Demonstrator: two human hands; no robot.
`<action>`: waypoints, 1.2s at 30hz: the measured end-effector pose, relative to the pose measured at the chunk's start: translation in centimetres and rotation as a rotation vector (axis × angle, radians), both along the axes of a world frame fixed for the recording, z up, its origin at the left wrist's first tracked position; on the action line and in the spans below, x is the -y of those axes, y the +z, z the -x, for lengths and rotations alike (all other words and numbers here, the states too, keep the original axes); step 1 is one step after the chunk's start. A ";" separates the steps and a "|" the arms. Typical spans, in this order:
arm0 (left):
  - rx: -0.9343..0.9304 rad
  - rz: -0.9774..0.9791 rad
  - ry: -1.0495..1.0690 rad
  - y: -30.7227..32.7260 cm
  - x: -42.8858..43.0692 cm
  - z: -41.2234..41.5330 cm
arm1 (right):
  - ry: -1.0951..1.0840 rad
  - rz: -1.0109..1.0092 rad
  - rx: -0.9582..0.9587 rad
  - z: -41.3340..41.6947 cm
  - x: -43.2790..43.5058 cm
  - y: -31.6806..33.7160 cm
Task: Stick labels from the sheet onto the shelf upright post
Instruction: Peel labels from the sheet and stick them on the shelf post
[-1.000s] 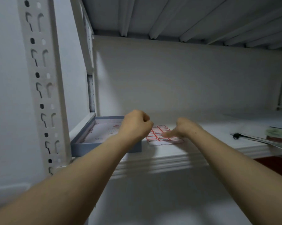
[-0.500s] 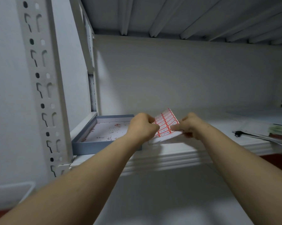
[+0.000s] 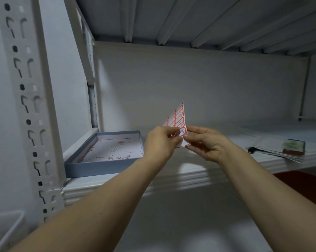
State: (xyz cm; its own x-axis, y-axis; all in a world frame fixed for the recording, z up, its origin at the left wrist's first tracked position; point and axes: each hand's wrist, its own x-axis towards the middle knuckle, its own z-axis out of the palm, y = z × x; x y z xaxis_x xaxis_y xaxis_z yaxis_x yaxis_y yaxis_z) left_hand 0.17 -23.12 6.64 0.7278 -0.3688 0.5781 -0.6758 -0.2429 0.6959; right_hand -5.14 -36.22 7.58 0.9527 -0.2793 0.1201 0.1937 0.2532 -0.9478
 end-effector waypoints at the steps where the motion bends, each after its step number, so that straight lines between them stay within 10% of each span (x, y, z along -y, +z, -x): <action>1: 0.028 -0.008 0.007 0.0 0.0 0.1 | 0.004 0.001 0.003 0.0 0.0 -0.2; 36: 0.500 -0.343 0.335 0.8 -0.2 -1.6 | -0.180 0.183 0.190 -1.0 -1.4 0.0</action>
